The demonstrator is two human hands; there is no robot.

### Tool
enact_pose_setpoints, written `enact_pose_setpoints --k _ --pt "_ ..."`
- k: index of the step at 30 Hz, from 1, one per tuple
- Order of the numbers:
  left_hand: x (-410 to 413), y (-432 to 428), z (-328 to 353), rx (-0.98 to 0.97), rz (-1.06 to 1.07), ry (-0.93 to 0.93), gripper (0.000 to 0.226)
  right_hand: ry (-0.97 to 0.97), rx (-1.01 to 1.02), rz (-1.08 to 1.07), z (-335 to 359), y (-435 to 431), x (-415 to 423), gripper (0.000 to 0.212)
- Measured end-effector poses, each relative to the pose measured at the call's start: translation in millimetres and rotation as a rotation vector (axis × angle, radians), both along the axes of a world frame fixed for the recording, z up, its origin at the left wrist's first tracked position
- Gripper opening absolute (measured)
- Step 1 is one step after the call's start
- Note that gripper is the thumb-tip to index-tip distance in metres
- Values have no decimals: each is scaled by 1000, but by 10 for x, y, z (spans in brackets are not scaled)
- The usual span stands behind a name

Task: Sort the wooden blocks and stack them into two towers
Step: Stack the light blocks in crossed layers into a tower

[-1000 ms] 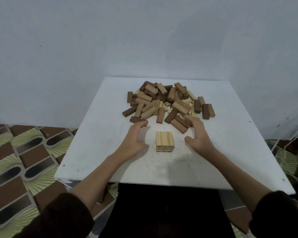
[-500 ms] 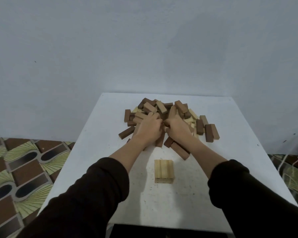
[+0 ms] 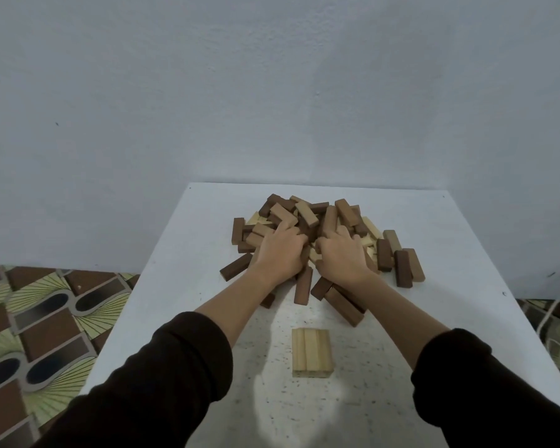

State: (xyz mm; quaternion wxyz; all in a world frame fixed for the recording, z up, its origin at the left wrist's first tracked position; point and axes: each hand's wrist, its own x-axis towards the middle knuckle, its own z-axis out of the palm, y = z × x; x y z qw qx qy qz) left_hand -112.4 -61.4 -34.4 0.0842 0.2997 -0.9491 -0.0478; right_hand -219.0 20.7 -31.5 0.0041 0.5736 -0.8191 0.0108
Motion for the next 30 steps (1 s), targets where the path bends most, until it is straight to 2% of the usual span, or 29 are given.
enact_pose_setpoints --k 7,11,14,18,20,22,26,30 --pt "-85 37 46 -22 74 -38 12 79 20 -71 -11 -37 89 23" --pt "-164 52 103 112 164 -17 15 65 44 -143 14 -93 133 16" --pt "-191 54 83 199 230 -5 18 -22 115 -175 87 -135 134 6" --pt "-187 43 85 277 239 21 18 -95 154 -186 127 -154 99 22" --pt "-160 25 101 374 246 106 14 -123 110 -191 137 -121 83 33" --pt "-131 29 137 515 267 264 12 -160 37 -193 167 -71 63 31" --pt "-36 42 268 769 401 604 27 -387 -162 -263 335 14 10 21" --pt "83 60 322 1108 401 798 11 -601 -348 -304 493 64 97 24"
